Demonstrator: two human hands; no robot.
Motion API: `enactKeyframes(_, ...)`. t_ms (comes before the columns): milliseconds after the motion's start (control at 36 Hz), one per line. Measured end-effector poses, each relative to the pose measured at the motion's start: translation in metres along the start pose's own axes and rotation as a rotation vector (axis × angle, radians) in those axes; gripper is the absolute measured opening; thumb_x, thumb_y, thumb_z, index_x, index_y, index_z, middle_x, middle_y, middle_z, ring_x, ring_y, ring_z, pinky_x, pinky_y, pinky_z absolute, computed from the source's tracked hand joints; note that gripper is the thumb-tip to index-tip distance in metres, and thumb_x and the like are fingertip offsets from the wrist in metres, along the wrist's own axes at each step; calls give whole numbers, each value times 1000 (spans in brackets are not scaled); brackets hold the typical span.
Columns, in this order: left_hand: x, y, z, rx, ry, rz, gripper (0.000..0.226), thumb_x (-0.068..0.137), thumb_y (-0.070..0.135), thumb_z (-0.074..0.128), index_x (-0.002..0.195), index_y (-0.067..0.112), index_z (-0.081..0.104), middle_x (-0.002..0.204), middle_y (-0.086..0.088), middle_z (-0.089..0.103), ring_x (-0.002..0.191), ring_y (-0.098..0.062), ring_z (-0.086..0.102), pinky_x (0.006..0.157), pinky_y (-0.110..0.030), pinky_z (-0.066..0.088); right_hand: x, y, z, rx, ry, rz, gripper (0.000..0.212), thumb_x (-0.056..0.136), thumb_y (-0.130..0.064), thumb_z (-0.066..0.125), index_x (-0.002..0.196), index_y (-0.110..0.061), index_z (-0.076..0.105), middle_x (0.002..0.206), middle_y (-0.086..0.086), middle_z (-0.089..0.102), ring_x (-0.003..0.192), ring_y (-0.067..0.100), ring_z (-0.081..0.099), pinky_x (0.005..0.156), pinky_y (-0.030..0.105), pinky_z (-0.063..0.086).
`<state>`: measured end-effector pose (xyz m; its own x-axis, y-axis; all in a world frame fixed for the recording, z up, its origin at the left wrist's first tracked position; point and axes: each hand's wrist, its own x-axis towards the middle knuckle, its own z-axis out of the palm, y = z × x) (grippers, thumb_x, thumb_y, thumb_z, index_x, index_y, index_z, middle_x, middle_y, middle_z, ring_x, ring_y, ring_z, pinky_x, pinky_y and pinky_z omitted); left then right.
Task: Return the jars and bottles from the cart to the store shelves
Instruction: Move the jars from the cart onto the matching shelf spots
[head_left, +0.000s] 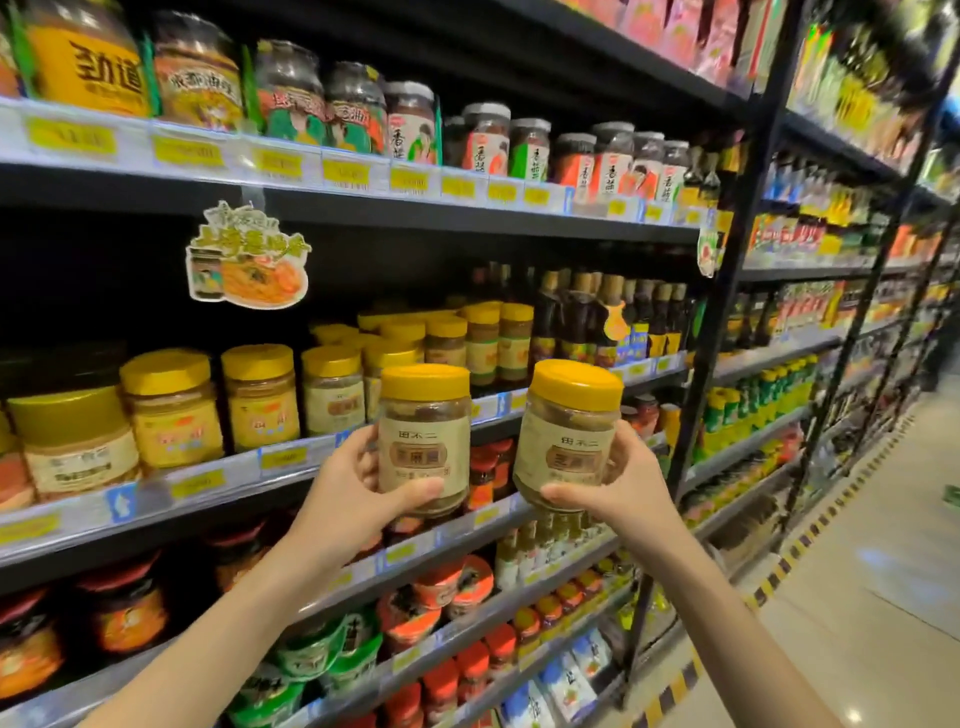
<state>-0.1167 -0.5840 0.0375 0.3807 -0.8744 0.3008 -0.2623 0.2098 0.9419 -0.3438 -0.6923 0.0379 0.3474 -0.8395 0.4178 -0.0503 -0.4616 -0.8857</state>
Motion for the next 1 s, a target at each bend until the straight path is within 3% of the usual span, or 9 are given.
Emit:
enactKeyframes(83,28,-9,0,4,3,17,62,68,4,78,114,30,46,101,18,63,82,13,64,64,-6,49,38,12,2,9,-11,-30,75,51,-14,91,115,-21,52,110,0,67,97,9,66,75,21,55)
enactKeyframes(167,46,-13,-4,-7,0,15,68,65,5,80,121,24,47,106,12,65,88,9,65,67,-7,51,71,18,6,17,-23,-35,80,47,-24,91,115,-23,51,111,-1,66,99,9,66,78,24,55)
enactKeyframes(306,89,-17,-21,12,10,48,85,39,44,91,114,31,54,105,10,72,98,-4,67,75,-13,53,141,29,23,24,-57,-52,79,44,-23,91,112,-22,51,110,0,66,98,9,67,80,27,55)
enactKeyframes(389,107,-16,-28,25,53,54,81,45,27,85,119,23,52,106,5,70,96,-4,67,77,-15,54,171,34,37,37,-93,-61,74,50,-5,89,113,-17,50,109,1,65,91,3,67,70,16,53)
enactKeyframes(500,122,-19,-38,23,100,33,82,41,30,83,117,27,51,101,8,71,95,-5,68,74,-17,55,200,45,55,26,-130,-40,84,46,-10,90,118,-17,48,108,-7,63,90,-3,65,69,11,51)
enactKeyframes(611,123,-19,-46,18,130,27,93,35,43,90,118,20,55,102,8,73,95,-8,69,73,-16,55,223,61,73,0,-187,11,81,51,-12,90,120,-16,48,110,-3,64,100,8,63,79,20,50)
enactKeyframes(750,119,-18,-51,37,152,-3,101,31,45,91,121,17,54,103,7,73,93,-9,69,70,-15,54,240,75,93,-20,-280,62,76,54,-14,89,118,-16,49,109,-4,64,99,6,62,72,16,49)
enactKeyframes(861,115,-17,-52,79,212,-30,82,45,25,83,120,17,54,104,7,72,94,-7,69,73,-16,55,252,84,99,-34,-362,82,74,54,-15,89,115,-18,48,104,-8,62,96,3,60,71,16,47)
enactKeyframes(1000,115,-15,-44,94,281,-37,79,48,24,83,121,19,54,106,10,72,97,-6,68,75,-16,55,273,98,98,-136,-503,103,91,34,-39,93,113,-19,54,106,-2,69,97,11,67,86,37,55)
